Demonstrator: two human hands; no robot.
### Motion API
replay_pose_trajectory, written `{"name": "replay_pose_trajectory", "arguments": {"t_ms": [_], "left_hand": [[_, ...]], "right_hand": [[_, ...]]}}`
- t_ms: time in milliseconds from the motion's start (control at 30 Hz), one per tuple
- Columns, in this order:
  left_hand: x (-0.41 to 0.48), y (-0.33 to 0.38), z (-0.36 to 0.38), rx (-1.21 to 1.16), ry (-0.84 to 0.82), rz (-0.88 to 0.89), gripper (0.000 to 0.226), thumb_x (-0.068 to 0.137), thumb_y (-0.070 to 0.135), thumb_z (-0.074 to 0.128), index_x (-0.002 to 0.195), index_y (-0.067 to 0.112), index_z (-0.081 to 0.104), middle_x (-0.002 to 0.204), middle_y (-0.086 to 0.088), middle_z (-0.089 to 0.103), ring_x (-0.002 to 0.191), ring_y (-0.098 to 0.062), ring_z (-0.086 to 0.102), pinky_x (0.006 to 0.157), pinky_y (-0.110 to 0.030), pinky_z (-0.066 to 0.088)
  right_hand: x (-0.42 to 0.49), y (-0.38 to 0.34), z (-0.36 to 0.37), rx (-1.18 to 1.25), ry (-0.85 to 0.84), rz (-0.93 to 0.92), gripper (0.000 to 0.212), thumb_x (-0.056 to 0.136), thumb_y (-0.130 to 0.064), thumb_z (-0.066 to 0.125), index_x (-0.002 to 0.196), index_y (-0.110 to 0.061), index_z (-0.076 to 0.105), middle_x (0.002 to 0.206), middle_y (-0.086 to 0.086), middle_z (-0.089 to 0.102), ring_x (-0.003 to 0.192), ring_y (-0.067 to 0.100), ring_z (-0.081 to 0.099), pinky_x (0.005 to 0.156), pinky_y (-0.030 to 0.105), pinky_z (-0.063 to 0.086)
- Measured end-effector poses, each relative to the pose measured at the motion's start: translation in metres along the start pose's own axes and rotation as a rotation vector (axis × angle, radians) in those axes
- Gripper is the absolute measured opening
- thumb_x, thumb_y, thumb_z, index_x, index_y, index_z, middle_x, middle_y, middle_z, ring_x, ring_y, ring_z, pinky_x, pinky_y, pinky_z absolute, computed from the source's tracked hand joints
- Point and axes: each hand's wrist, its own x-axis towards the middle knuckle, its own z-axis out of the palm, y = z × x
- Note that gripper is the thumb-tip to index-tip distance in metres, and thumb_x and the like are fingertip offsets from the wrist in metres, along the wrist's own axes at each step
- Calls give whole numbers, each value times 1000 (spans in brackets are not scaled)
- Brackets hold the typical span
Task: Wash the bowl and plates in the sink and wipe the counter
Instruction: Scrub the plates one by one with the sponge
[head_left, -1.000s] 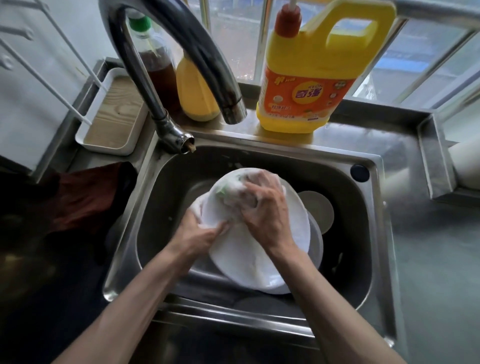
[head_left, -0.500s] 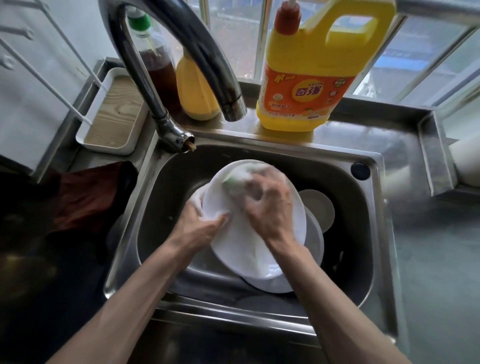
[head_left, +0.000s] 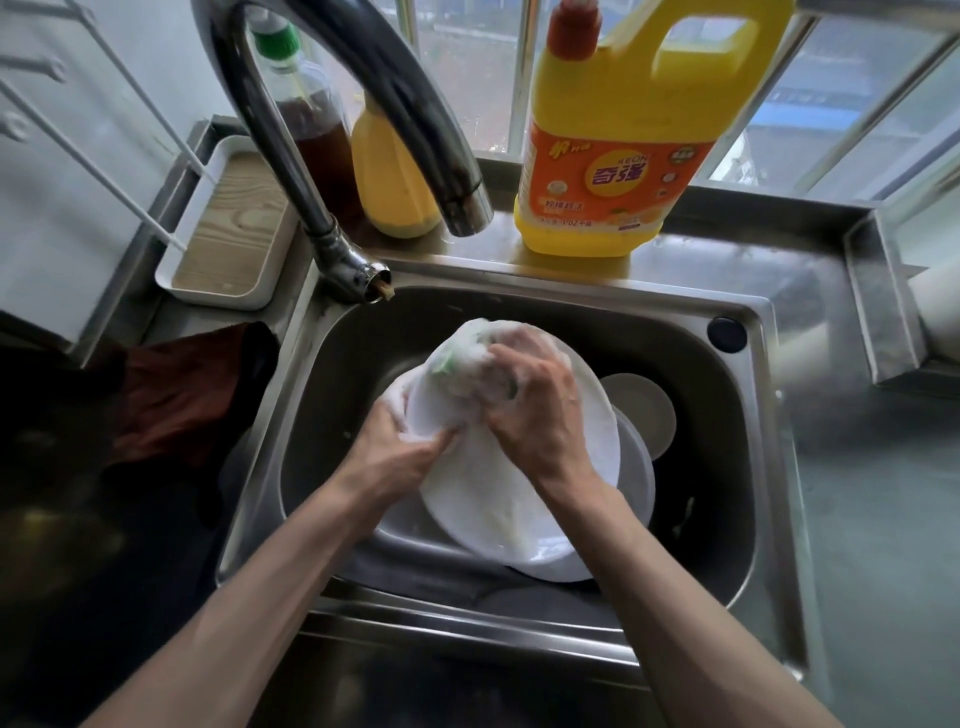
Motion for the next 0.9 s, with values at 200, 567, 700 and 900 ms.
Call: {"name": "replay_pose_trajectory", "arguments": {"t_ms": [200, 567, 700, 900], "left_hand": [[-6, -4, -10, 53, 86, -18, 52, 89, 11, 79, 134, 23, 57, 117, -1, 68, 105, -20, 70, 72, -23, 60], [-5, -6, -2, -17, 20, -8, 51, 80, 6, 84, 120, 28, 62, 96, 4, 77, 90, -4, 74, 67, -17, 56], [-9, -11, -7, -8, 37, -52, 50, 80, 11, 87, 118, 32, 62, 102, 12, 76, 94, -7, 73, 70, -19, 57], [-14, -15, -9, -4, 117, -59, 50, 86, 12, 82, 125, 35, 59, 116, 2, 68, 105, -16, 70, 78, -29, 62]], "right_hand": [[-3, 28, -13, -176, 134, 360, 20, 89, -37, 79, 98, -20, 73, 112, -3, 62, 94, 23, 52, 88, 42, 46], [-10, -14, 1, 115, -74, -96, 17, 84, -17, 79, 100, -16, 73, 113, -1, 67, 102, 21, 58, 84, 36, 50], [-12, -5, 1, 14, -76, -101, 12, 89, -22, 74, 99, -17, 72, 114, -1, 66, 101, 23, 59, 84, 40, 51], [-6, 31, -16, -102, 157, 296, 27, 88, -26, 79, 109, -18, 65, 129, 4, 49, 110, 21, 44, 89, 44, 47]]}}
